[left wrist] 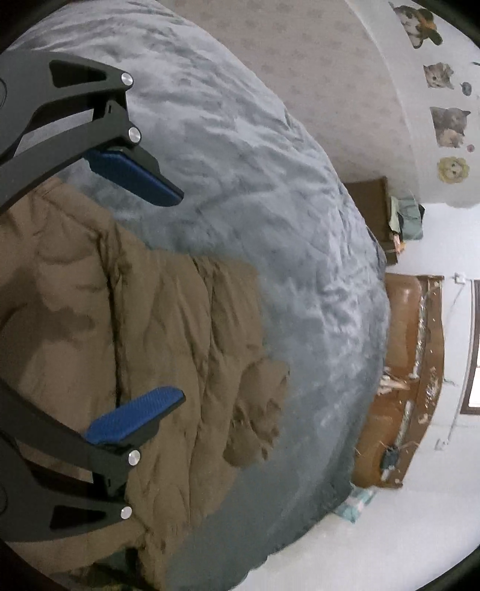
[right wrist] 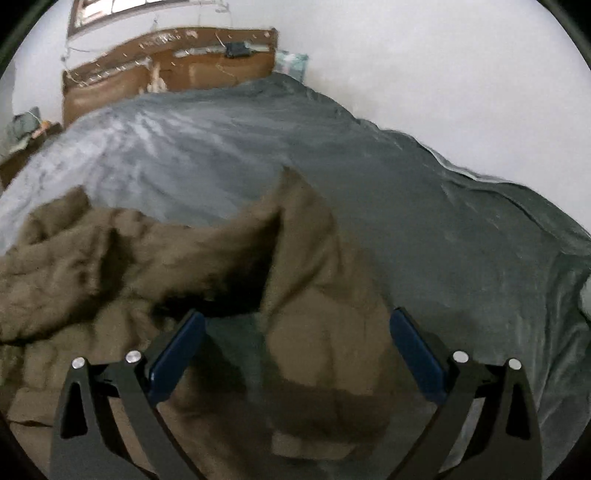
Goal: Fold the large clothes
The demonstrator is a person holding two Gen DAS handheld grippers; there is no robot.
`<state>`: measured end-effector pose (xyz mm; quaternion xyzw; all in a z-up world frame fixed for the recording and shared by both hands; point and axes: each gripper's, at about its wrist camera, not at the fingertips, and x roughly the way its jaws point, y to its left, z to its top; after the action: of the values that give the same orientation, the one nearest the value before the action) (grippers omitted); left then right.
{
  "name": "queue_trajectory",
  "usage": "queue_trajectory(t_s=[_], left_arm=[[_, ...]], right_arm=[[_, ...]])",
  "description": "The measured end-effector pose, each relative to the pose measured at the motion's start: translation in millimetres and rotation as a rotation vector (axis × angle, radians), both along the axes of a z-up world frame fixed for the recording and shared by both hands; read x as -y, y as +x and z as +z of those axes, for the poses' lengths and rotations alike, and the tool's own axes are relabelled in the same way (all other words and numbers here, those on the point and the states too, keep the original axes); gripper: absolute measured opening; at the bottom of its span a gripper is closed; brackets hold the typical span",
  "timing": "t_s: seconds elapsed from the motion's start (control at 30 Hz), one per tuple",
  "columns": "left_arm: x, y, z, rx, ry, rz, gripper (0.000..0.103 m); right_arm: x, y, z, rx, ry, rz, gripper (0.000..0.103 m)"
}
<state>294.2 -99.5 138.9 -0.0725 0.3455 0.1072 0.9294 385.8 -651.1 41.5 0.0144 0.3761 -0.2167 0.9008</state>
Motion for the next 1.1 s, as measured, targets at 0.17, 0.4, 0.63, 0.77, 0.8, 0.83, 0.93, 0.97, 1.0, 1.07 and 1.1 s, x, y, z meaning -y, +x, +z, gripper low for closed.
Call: queue_trajectory(t_s=[0.17, 0.4, 0.63, 0.77, 0.8, 0.83, 0.93, 0.97, 1.0, 1.07, 1.1], left_arm=[[-10, -7, -6, -0.017, -0.040, -0.003, 0.097], [-33, -12, 0, 0.006, -0.060, 0.032, 0.097], [-64, -13, -4, 0.000, -0.115, 0.072, 0.097], [-74, -12, -4, 0.012, -0.168, 0.090, 0.097], [-74, -13, -4, 0.014, -0.178, 0.087, 0.097], [-72, -13, -3, 0.014, -0.184, 0.079, 0.097], [-65, -11, -5, 0.012, -0.173, 0.060, 0.097], [-64, -10, -6, 0.009, -0.174, 0.056, 0.097], [-63, -10, -7, 0.006, -0.176, 0.052, 0.097], [-61, -8, -10, -0.005, -0.178, 0.041, 0.097], [-60, -8, -12, -0.009, -0.175, 0.038, 0.097]], right_arm=[[22, 18, -51, -0.158, 0.050, -0.007, 0.030], [38, -9, 31, 0.146, -0.034, -0.143, 0.017], [21, 10, 148, 0.415, -0.153, -0.074, 0.017], [-36, 39, 181, 0.468, -0.011, 0.260, 0.017], [-53, 47, 180, 0.456, 0.048, 0.323, 0.018], [-69, 52, 176, 0.438, 0.104, 0.390, 0.020], [-128, 64, 142, 0.365, 0.283, 0.557, 0.020], [-147, 64, 124, 0.333, 0.328, 0.591, 0.023], [-165, 66, 103, 0.294, 0.358, 0.612, 0.026], [-198, 74, 60, 0.169, 0.365, 0.632, 0.049], [-211, 80, 38, 0.086, 0.348, 0.633, 0.053]])
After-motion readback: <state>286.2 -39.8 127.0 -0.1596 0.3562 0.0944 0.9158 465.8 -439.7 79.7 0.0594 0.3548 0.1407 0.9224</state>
